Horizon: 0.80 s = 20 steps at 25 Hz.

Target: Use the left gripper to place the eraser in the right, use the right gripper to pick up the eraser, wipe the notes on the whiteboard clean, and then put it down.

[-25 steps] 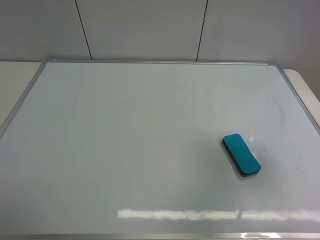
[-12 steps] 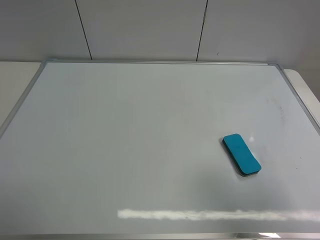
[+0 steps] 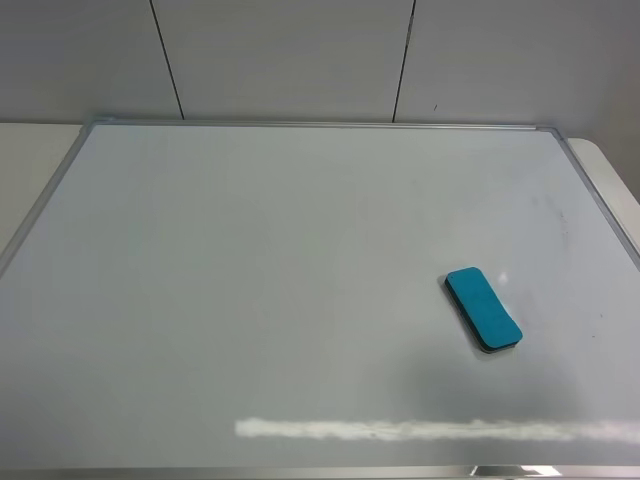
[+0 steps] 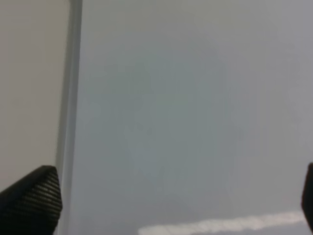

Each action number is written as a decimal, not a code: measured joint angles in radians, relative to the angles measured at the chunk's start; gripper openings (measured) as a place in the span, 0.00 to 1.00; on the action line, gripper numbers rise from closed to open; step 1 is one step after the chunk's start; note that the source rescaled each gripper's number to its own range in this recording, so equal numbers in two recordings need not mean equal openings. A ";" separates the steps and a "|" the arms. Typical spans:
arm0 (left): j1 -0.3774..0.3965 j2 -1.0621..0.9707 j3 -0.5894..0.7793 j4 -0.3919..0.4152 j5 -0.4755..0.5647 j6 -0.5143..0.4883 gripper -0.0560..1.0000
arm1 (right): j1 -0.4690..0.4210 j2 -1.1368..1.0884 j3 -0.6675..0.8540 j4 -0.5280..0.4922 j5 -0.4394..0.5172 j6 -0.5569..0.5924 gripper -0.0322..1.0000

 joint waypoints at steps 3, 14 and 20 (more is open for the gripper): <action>0.000 0.000 0.000 0.000 0.000 0.000 1.00 | 0.000 0.000 0.000 0.000 0.000 -0.001 1.00; 0.000 0.000 0.000 0.000 0.000 0.001 1.00 | 0.000 0.000 0.000 0.000 0.000 -0.001 1.00; 0.000 0.000 0.000 0.000 0.000 0.000 1.00 | -0.001 0.000 0.000 -0.008 0.000 -0.043 1.00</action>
